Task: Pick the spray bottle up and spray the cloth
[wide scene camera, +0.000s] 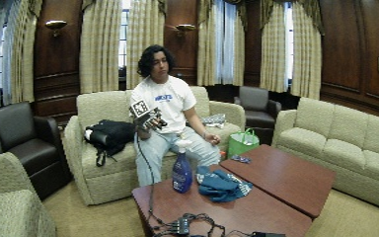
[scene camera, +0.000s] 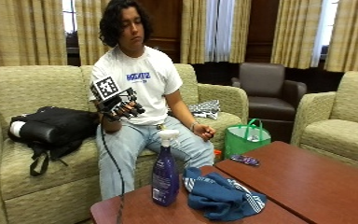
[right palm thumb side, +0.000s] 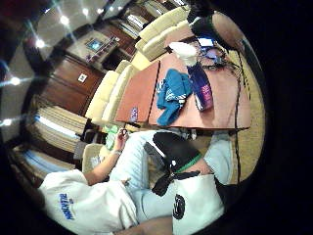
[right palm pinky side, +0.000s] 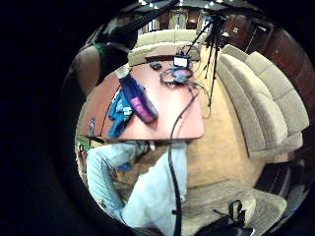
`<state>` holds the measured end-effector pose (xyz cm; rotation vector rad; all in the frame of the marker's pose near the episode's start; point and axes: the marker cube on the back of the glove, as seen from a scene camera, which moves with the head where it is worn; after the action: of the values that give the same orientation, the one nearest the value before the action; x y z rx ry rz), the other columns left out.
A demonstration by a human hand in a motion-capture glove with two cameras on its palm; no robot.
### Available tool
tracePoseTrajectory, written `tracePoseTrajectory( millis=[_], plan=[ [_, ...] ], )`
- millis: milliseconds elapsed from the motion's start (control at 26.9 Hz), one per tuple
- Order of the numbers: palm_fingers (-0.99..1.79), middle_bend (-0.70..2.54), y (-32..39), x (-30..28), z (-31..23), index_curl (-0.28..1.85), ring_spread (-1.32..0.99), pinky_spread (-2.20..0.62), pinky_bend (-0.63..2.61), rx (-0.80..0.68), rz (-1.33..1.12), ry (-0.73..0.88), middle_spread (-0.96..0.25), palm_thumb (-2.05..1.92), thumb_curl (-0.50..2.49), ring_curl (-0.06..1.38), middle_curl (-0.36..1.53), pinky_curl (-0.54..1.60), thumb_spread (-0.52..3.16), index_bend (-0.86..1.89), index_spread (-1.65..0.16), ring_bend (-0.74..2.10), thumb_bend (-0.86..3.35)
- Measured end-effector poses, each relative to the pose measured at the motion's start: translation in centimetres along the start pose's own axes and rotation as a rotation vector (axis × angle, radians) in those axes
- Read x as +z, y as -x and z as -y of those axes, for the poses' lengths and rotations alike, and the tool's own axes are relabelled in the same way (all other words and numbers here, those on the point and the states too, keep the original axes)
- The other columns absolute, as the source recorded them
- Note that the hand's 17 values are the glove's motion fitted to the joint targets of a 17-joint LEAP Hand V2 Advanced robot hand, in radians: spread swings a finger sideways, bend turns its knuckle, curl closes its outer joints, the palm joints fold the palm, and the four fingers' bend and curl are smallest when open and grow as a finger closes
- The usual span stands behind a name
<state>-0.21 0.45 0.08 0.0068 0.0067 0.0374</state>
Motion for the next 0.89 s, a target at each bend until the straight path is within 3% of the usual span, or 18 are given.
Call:
tracePoseTrajectory(
  millis=[334,891],
  plan=[
    [0.69,0.3,0.0,0.9,0.0,0.2,-0.11,0.14,0.3,0.011,0.031,-0.022,-0.12,0.41,0.14,0.21,0.19,0.19,0.72,0.17,-0.35,0.35,0.16],
    [0.69,0.25,-1.3,3.9,0.8,0.24,-0.12,0.17,0.28,0.14,0.166,-0.005,-0.14,0.47,0.21,0.26,0.27,0.26,0.91,0.14,-0.4,0.36,0.05]
  ],
)
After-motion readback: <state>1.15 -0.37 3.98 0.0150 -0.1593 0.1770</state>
